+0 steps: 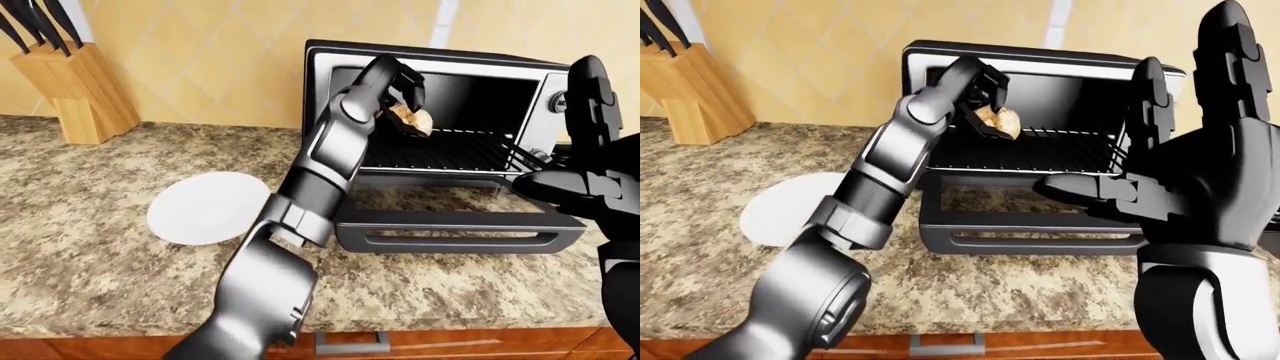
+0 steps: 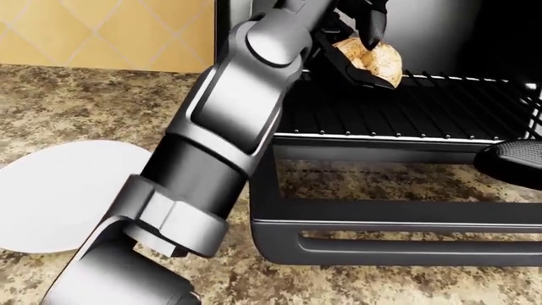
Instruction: Place the scone on the rack of the toaster oven.
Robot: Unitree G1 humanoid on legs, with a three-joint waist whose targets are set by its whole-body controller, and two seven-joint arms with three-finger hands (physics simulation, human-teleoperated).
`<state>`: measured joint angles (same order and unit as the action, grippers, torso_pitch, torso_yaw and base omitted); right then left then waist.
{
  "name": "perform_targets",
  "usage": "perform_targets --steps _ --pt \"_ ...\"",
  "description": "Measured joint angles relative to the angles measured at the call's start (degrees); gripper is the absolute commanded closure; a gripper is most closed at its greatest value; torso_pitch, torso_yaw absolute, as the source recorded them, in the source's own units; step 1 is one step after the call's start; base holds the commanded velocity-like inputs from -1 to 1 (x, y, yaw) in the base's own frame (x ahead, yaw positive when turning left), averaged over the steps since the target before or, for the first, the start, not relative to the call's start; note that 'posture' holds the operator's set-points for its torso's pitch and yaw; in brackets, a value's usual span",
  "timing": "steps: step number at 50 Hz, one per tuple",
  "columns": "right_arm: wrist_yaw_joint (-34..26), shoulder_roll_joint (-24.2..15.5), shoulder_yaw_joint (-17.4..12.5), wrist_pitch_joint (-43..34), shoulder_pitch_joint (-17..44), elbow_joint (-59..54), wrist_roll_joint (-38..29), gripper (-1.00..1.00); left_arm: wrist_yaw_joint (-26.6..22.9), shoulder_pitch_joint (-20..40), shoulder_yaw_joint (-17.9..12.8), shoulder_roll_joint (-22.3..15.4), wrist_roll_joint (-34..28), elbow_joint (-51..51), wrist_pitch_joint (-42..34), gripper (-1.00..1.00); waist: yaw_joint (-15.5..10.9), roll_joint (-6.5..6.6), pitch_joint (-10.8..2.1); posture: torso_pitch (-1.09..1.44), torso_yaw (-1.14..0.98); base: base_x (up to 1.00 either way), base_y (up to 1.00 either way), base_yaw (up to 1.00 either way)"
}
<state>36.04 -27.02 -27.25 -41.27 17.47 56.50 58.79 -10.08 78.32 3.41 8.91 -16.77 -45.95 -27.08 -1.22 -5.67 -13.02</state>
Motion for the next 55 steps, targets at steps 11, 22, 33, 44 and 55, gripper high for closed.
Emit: perform_targets --steps 11,22,33,44,55 --pt "1.47 -1.12 0.28 -0.31 1.21 0.08 1.39 -1.0 -0.04 1.87 -0.71 -0.7 0.34 -6.38 2.33 1.0 0.06 -0.1 0.03 -0.33 0.0 0.0 0.0 0.0" --pt "1.79 -1.53 -0.02 -0.22 1.4 -0.32 1.79 -1.0 1.86 4.03 -1.86 -1.65 1.6 -14.49 6.62 1.0 -0.05 -0.26 -0.07 -0.33 0.0 0.0 0.0 0.0" --pt "0.73 -0.78 -0.38 0.53 -0.38 -0.29 1.09 -1.0 3.24 4.99 -2.18 -0.76 1.76 -18.65 9.21 1.0 0.03 -0.36 -0.18 -0.33 0.0 0.0 0.0 0.0" --pt "-0.12 0.05 -0.09 0.45 -0.71 -0.24 0.1 -1.0 4.33 5.49 -2.51 -0.7 1.69 -21.4 10.48 0.76 0.13 -0.27 -0.33 -0.33 0.0 0.0 0.0 0.0" --pt "-2.59 2.58 1.42 0.37 -1.64 -0.33 -3.45 -1.0 5.26 5.19 -2.87 -0.65 1.66 -22.59 11.16 0.04 0.19 -0.17 -0.48 -0.33 0.0 0.0 0.0 0.0"
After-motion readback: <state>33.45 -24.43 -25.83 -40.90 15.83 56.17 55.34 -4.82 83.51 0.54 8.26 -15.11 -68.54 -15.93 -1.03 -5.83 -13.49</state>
